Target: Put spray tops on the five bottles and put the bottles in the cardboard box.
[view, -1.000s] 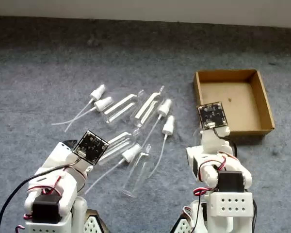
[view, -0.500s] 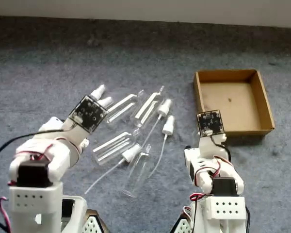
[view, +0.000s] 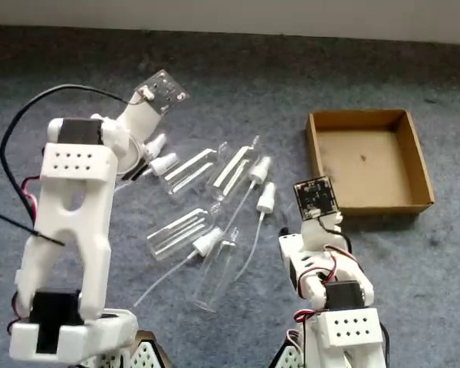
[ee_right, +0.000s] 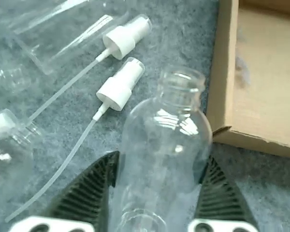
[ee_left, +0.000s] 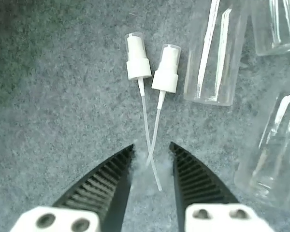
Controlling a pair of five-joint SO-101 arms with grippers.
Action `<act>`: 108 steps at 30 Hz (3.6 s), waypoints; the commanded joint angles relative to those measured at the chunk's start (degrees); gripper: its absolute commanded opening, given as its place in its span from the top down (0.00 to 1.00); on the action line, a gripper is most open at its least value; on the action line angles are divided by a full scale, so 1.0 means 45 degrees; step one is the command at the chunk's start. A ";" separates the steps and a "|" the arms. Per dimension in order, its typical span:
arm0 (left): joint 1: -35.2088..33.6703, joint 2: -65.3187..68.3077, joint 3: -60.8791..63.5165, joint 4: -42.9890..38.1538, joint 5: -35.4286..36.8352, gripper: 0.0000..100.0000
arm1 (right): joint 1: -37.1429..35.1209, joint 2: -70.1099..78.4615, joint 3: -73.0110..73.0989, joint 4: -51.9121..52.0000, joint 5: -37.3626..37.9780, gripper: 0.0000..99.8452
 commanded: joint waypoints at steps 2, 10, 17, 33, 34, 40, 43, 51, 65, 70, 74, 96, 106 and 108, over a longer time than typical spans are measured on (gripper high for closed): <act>0.0205 0.3741 -0.3956 0.0078 -0.0117 0.92 | -0.0147 -0.0205 0.1143 -0.1866 -0.0117 0.89; 0.0440 0.9055 -1.0227 0.2208 -0.0801 0.83 | -0.0147 -0.0225 0.1924 -0.2178 -0.0117 0.89; 0.0518 1.3392 -1.6068 0.3556 -0.0840 0.78 | -0.0147 -0.0225 0.1924 -0.2178 -0.0059 0.89; 0.0029 1.7905 -2.0777 0.3614 -0.0840 0.75 | -0.0147 -0.0225 0.1944 -0.2178 -0.0020 0.89; -0.0010 1.7963 -2.0777 0.3673 -0.0840 0.75 | -0.0147 -0.0225 0.1944 -0.2178 -0.0020 0.89; -0.0107 1.8042 -2.0757 0.3927 -0.0840 0.91 | -0.0147 -0.0225 0.1944 -0.2178 -0.0020 0.89; -0.0029 1.8042 -2.0757 0.4220 -0.0840 0.96 | -0.0147 -0.0225 0.1944 -0.2178 -0.0020 0.89; -0.0029 1.8002 -2.0855 0.4239 -0.0840 1.00 | -0.0147 -0.0225 0.1944 -0.2178 -0.0020 0.89; 0.0479 1.6400 -2.3707 0.5099 0.3770 1.00 | -0.1534 -0.0225 0.1983 -0.3585 -0.0098 0.89; 0.0674 1.4779 -2.3219 0.5216 0.5333 1.00 | -0.1768 -0.0225 0.2686 -0.4855 -0.0098 0.89; 0.0694 1.3216 -2.2906 0.5236 0.6447 1.00 | -0.2530 -0.0225 0.2667 -0.5304 -0.0117 0.89; 0.4112 0.3526 -1.4720 0.5158 0.8420 1.00 | -0.5675 -0.0205 0.2569 -0.9641 -0.0117 0.89; 0.4855 0.2178 -1.4720 0.5216 1.0960 1.00 | -0.5675 -0.0225 0.2510 -0.9602 -0.0547 0.89; 0.4855 0.2159 -1.4740 0.5236 1.1487 1.00 | -0.5656 -0.0225 0.2452 -0.9543 -0.1368 0.89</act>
